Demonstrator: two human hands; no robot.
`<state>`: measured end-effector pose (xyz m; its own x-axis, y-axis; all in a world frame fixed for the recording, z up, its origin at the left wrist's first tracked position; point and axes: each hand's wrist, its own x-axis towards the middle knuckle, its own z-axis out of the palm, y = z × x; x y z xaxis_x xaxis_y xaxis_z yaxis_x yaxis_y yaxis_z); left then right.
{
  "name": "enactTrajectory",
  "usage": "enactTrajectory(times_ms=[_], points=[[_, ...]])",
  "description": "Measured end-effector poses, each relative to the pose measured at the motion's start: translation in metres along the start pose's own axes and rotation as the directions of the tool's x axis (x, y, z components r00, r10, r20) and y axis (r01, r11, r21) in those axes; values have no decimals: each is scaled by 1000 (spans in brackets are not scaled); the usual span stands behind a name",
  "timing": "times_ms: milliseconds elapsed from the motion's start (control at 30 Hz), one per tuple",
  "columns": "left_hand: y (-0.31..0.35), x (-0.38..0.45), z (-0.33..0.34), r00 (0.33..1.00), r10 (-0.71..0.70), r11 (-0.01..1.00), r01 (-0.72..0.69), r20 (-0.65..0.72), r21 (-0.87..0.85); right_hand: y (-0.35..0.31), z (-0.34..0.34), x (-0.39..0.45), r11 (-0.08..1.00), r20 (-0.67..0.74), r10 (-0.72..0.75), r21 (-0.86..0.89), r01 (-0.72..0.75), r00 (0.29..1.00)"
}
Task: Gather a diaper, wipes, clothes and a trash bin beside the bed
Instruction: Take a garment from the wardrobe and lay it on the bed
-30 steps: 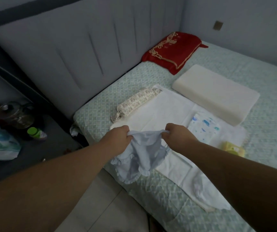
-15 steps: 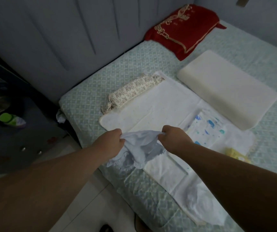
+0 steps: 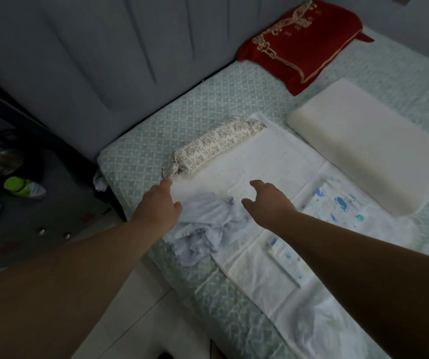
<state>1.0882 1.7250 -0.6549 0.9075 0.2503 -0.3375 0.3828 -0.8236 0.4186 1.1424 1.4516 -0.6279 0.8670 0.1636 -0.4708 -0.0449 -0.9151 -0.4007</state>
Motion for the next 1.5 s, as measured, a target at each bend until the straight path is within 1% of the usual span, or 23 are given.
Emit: enactTrajectory(times_ms=[233,367,533,667,733,933,1133,1300,1400,1500], points=[[3,1,2,997,-3,1000,1,71,29,0,4,-1,1000,10,-7,4,7,1000],[10,-3,0,991,29,999,-34,128,38,-6,6,-8,1000,8,-12,14,12,1000],[18,-10,-8,987,71,995,-80,143,57,-12,6,-21,1000,23,-4,12,4,1000],[18,-19,-22,976,87,990,-107,199,88,-20,3,-41,1000,27,-4,21,3,1000],[19,-24,-30,975,103,986,-126,198,108,-25,1,-54,1000,15,1,22,-2,1000],[34,-56,-53,953,211,967,-236,215,94,-33,-4,-114,997,-52,72,10,-71,996],[55,-116,-78,902,349,912,-390,253,131,-39,-9,-204,984,-169,173,74,-162,970],[85,-171,-93,845,446,834,-512,294,205,-29,-16,-283,958,-243,276,141,-248,930],[114,-206,-93,802,505,784,-581,320,218,-14,-23,-331,943,-282,325,172,-286,903],[152,-244,-85,744,556,716,-655,371,242,11,-30,-385,914,-327,400,217,-344,856]])
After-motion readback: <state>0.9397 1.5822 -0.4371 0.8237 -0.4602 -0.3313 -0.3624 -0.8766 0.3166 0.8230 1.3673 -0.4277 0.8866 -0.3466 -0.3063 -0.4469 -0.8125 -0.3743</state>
